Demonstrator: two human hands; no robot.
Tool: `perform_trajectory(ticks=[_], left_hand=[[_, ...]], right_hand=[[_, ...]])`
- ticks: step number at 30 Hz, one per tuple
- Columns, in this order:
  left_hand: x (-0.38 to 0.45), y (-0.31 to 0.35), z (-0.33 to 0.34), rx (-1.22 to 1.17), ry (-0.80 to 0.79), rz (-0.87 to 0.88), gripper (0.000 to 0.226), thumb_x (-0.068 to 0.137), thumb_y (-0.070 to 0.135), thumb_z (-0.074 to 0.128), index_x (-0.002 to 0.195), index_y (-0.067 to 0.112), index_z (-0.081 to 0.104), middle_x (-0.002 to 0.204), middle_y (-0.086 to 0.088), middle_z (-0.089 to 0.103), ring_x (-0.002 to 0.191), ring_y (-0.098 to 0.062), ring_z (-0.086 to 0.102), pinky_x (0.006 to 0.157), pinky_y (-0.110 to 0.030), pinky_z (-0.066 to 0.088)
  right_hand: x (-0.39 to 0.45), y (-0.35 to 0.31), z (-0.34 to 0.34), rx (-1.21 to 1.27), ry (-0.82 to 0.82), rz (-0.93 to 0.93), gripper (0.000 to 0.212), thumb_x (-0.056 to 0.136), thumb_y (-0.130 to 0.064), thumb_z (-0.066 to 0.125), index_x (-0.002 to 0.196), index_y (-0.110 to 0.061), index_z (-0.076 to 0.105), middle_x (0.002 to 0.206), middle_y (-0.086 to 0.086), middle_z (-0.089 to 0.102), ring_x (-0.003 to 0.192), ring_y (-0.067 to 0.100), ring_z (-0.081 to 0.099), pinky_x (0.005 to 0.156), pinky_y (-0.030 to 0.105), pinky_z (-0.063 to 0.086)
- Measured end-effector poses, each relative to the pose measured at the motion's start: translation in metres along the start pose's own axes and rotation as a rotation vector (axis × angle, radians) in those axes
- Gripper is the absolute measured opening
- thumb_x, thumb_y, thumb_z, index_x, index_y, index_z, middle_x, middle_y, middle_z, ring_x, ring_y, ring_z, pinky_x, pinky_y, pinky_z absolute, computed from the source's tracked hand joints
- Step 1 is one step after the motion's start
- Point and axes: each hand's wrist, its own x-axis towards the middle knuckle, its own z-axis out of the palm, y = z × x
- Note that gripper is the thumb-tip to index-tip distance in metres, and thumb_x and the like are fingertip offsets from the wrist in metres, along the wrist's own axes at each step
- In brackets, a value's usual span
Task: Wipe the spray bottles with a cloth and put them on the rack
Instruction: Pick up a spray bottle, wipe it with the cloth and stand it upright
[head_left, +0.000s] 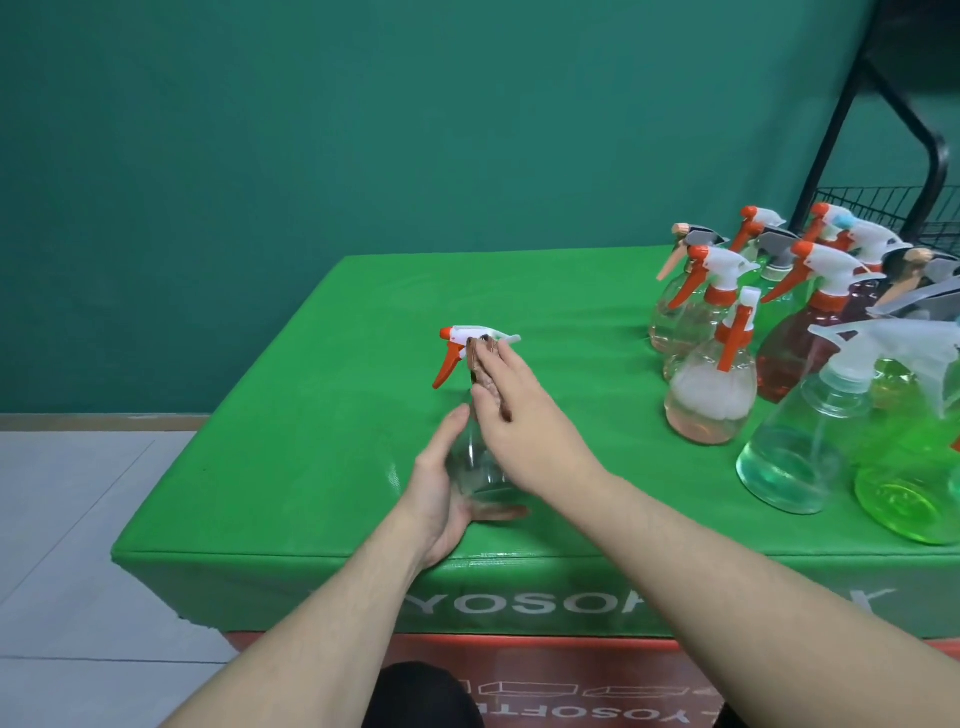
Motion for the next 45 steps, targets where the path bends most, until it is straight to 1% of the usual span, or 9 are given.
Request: perform_trajectory(ticks=[3, 9, 13, 19, 25, 32, 36, 40, 45], left_hand=[[0.000, 0.000, -0.001, 0.004, 0.040, -0.011, 0.043, 0.100, 0.052, 0.045, 0.100, 0.029, 0.082, 0.112, -0.017, 0.072, 0.092, -0.033, 0.071, 0.078, -0.057, 0.059], [0.002, 0.000, -0.002, -0.091, 0.086, 0.005, 0.042, 0.105, 0.045, 0.041, 0.114, 0.021, 0.075, 0.109, -0.009, 0.075, 0.085, -0.025, 0.074, 0.068, -0.046, 0.060], [0.006, -0.002, -0.001, -0.052, 0.131, 0.026, 0.050, 0.105, 0.052, 0.041, 0.119, 0.019, 0.076, 0.123, -0.013, 0.073, 0.110, -0.028, 0.071, 0.091, -0.044, 0.056], [0.005, -0.003, 0.000, -0.028, 0.165, 0.032, 0.109, 0.063, 0.076, 0.079, 0.147, 0.014, 0.047, 0.135, -0.016, 0.067, 0.118, -0.036, 0.068, 0.078, -0.047, 0.062], [0.005, -0.004, -0.004, -0.099, 0.169, 0.040, 0.084, 0.083, 0.063, 0.067, 0.146, 0.012, 0.046, 0.134, -0.020, 0.066, 0.118, -0.038, 0.068, 0.079, -0.045, 0.063], [0.002, -0.001, 0.003, 0.028, 0.011, 0.008, 0.054, 0.100, 0.059, 0.038, 0.128, 0.025, 0.069, 0.124, -0.005, 0.074, 0.107, -0.019, 0.074, 0.089, -0.047, 0.057], [0.002, -0.001, 0.002, 0.003, 0.011, -0.025, 0.041, 0.098, 0.055, 0.045, 0.112, 0.037, 0.079, 0.125, -0.009, 0.074, 0.108, -0.029, 0.072, 0.087, -0.058, 0.057], [0.001, -0.002, 0.002, 0.009, 0.028, -0.034, 0.052, 0.086, 0.056, 0.053, 0.125, 0.026, 0.070, 0.124, -0.017, 0.072, 0.112, -0.040, 0.070, 0.088, -0.064, 0.055], [0.001, -0.002, 0.001, -0.003, 0.078, -0.022, 0.046, 0.097, 0.048, 0.047, 0.128, 0.021, 0.067, 0.120, -0.016, 0.074, 0.101, -0.035, 0.073, 0.082, -0.061, 0.058]], right_hand=[[0.003, -0.002, 0.000, 0.044, -0.023, 0.064, 0.055, 0.107, -0.029, 0.038, 0.160, -0.031, 0.025, 0.168, -0.012, 0.016, 0.153, 0.005, 0.017, 0.124, 0.026, 0.013], [-0.025, 0.005, 0.013, -0.002, 0.046, -0.061, 0.051, 0.106, -0.023, 0.033, 0.157, -0.022, 0.036, 0.166, -0.007, 0.025, 0.152, 0.002, 0.018, 0.126, 0.030, 0.015], [-0.049, 0.019, 0.021, -0.113, 0.023, -0.184, 0.054, 0.106, -0.028, 0.026, 0.160, -0.026, 0.026, 0.169, -0.010, 0.011, 0.156, 0.008, 0.001, 0.128, 0.041, 0.009], [-0.078, 0.032, 0.017, -0.252, -0.066, -0.209, 0.057, 0.108, -0.031, 0.025, 0.161, -0.039, 0.005, 0.167, -0.022, -0.012, 0.154, 0.009, -0.019, 0.127, 0.044, 0.000], [-0.085, 0.037, 0.019, -0.262, -0.055, -0.222, 0.057, 0.106, -0.037, 0.021, 0.161, -0.039, 0.008, 0.166, -0.025, -0.012, 0.155, 0.011, -0.017, 0.127, 0.041, -0.001], [-0.054, 0.026, 0.009, -0.146, 0.047, -0.231, 0.054, 0.107, -0.031, 0.027, 0.160, -0.021, 0.028, 0.169, -0.004, 0.014, 0.157, 0.013, 0.000, 0.128, 0.044, 0.011], [-0.031, 0.009, -0.004, -0.097, 0.024, -0.132, 0.048, 0.110, -0.026, 0.030, 0.158, -0.021, 0.032, 0.167, -0.007, 0.020, 0.152, -0.002, 0.008, 0.127, 0.029, 0.008], [-0.007, 0.003, -0.009, 0.085, -0.025, 0.089, 0.049, 0.110, -0.030, 0.030, 0.159, -0.028, 0.030, 0.167, -0.011, 0.022, 0.150, 0.002, 0.022, 0.118, 0.017, 0.012], [-0.010, 0.004, -0.002, 0.114, 0.001, 0.151, 0.048, 0.110, -0.031, 0.028, 0.158, -0.030, 0.031, 0.162, -0.009, 0.033, 0.144, 0.008, 0.035, 0.114, 0.021, 0.024]])
